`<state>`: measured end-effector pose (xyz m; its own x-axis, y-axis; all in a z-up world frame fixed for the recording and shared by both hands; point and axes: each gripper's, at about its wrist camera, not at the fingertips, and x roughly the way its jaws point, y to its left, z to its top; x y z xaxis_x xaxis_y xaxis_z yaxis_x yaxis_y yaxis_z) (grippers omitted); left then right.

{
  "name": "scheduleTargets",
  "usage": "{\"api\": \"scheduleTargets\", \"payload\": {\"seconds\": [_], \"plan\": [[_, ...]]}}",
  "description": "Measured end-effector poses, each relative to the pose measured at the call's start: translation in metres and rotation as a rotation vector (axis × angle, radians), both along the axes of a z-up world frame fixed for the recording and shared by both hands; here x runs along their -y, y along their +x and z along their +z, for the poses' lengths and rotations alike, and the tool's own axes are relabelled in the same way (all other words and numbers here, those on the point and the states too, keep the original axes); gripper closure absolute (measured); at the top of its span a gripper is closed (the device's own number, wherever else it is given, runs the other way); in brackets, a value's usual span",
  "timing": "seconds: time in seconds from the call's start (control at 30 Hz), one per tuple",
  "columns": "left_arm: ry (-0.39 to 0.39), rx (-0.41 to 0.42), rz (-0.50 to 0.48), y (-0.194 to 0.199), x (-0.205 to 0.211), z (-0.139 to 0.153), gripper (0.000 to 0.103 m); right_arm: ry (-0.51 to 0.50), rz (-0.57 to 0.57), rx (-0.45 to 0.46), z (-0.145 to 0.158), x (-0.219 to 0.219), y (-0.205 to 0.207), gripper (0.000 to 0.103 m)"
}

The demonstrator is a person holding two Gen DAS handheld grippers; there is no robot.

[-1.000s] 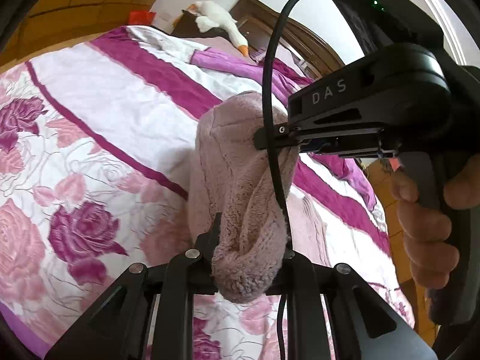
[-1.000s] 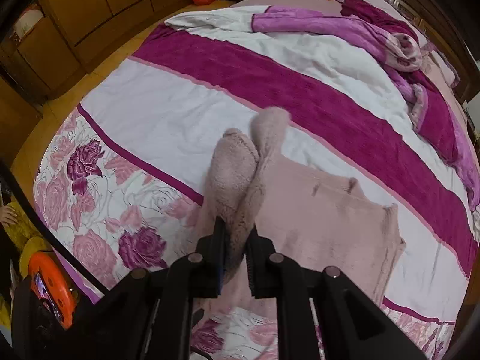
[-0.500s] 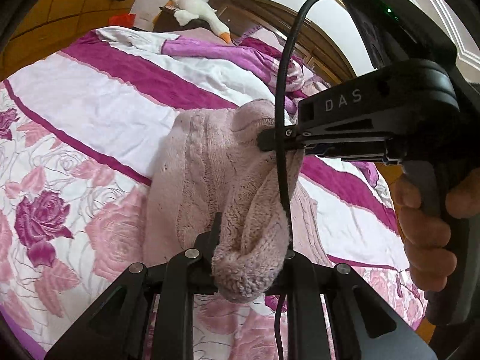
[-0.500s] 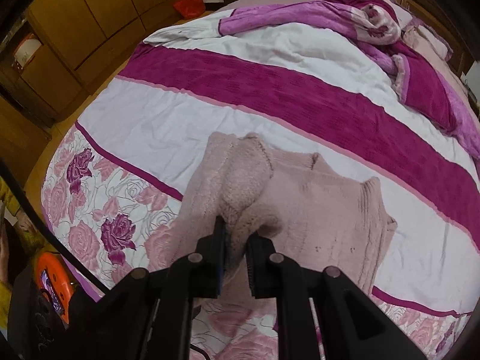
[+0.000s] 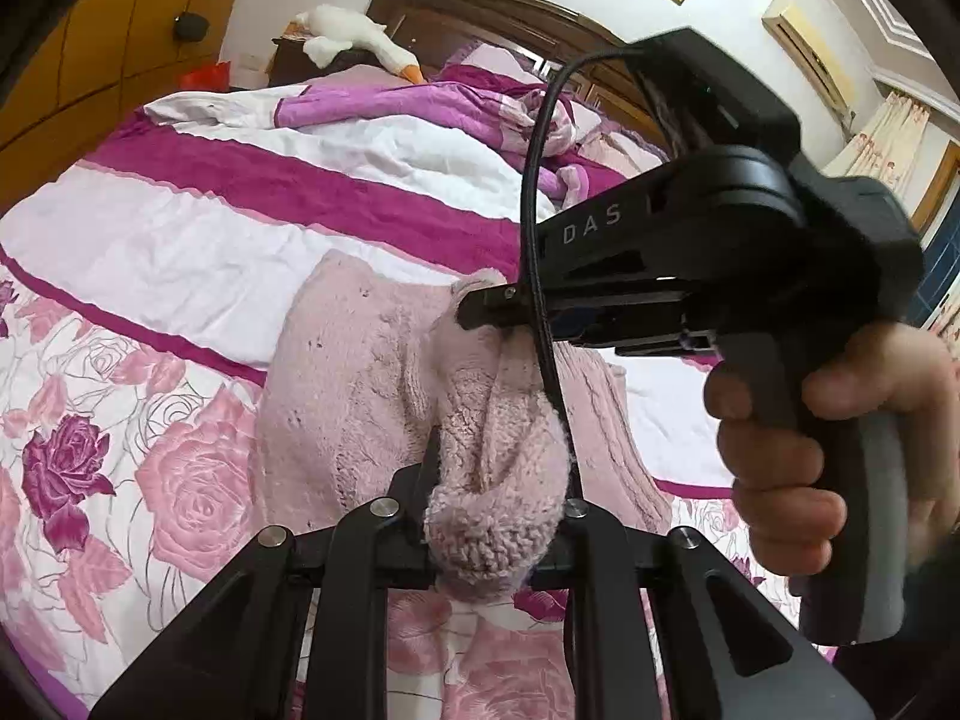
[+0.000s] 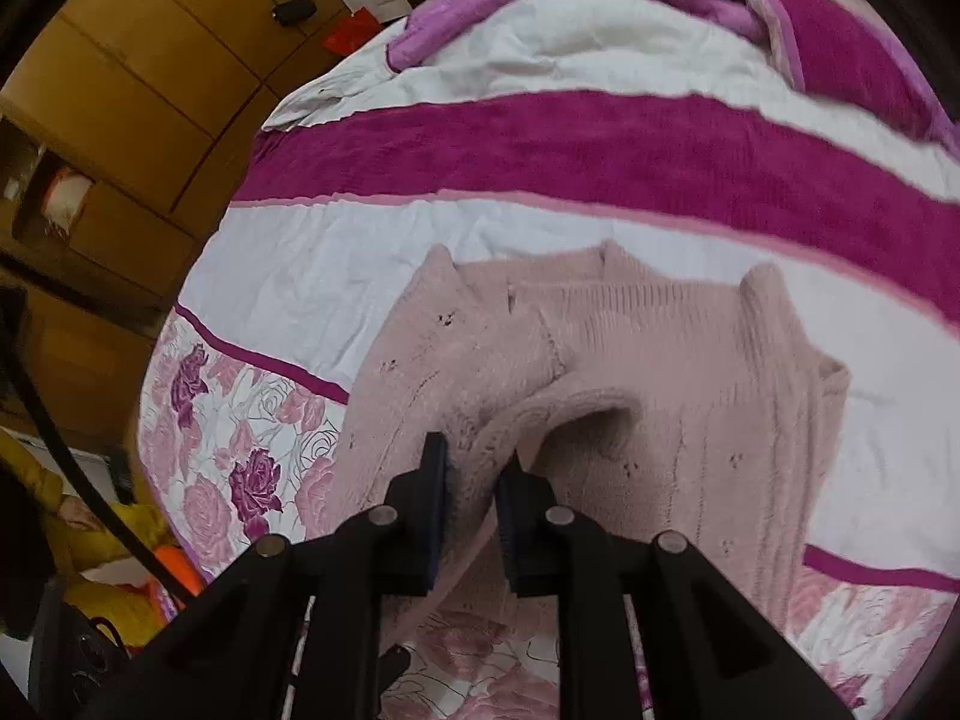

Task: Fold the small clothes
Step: 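Lift the held edge with both tools and fold it over the other half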

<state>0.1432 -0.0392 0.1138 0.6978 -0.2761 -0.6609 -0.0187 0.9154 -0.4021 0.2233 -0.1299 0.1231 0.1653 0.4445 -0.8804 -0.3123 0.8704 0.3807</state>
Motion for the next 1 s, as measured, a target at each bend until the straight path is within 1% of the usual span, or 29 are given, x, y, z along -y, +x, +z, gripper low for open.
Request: {"api": "scheduleTargets", "payload": {"seconds": [0.1,0.17,0.2,0.33,0.4,0.47,0.77,0.87,1.0], "plan": [[0.015,0.005,-0.006,-0.001,0.006,0.001,0.103,0.049,-0.021,-0.011,-0.009,0.010,0.005,0.084],[0.029,0.016,-0.016,-0.002,0.011,0.003,0.103,0.093,-0.053,-0.022,-0.017,0.019,0.012,0.076],[0.037,0.021,-0.019,-0.002,0.014,0.004,0.103,0.115,-0.066,-0.032,-0.020,0.022,0.015,0.075],[0.075,0.038,-0.041,-0.003,0.027,0.007,0.103,0.209,-0.131,-0.071,-0.035,0.039,0.029,0.075],[0.092,0.041,-0.055,-0.002,0.035,0.005,0.103,0.221,-0.134,-0.054,-0.038,0.049,0.033,0.085],[0.104,0.045,-0.068,0.000,0.041,0.002,0.103,0.200,-0.109,-0.005,-0.032,0.056,0.032,0.087],[0.145,0.081,-0.144,0.005,0.086,-0.001,0.103,0.037,-0.014,0.172,0.002,0.081,0.032,0.087],[0.169,0.072,-0.162,0.008,0.099,-0.008,0.103,-0.005,-0.004,0.210,0.002,0.088,0.033,0.087],[0.179,0.049,-0.170,0.013,0.114,-0.023,0.103,-0.040,0.010,0.205,-0.014,0.096,0.035,0.087]]}}
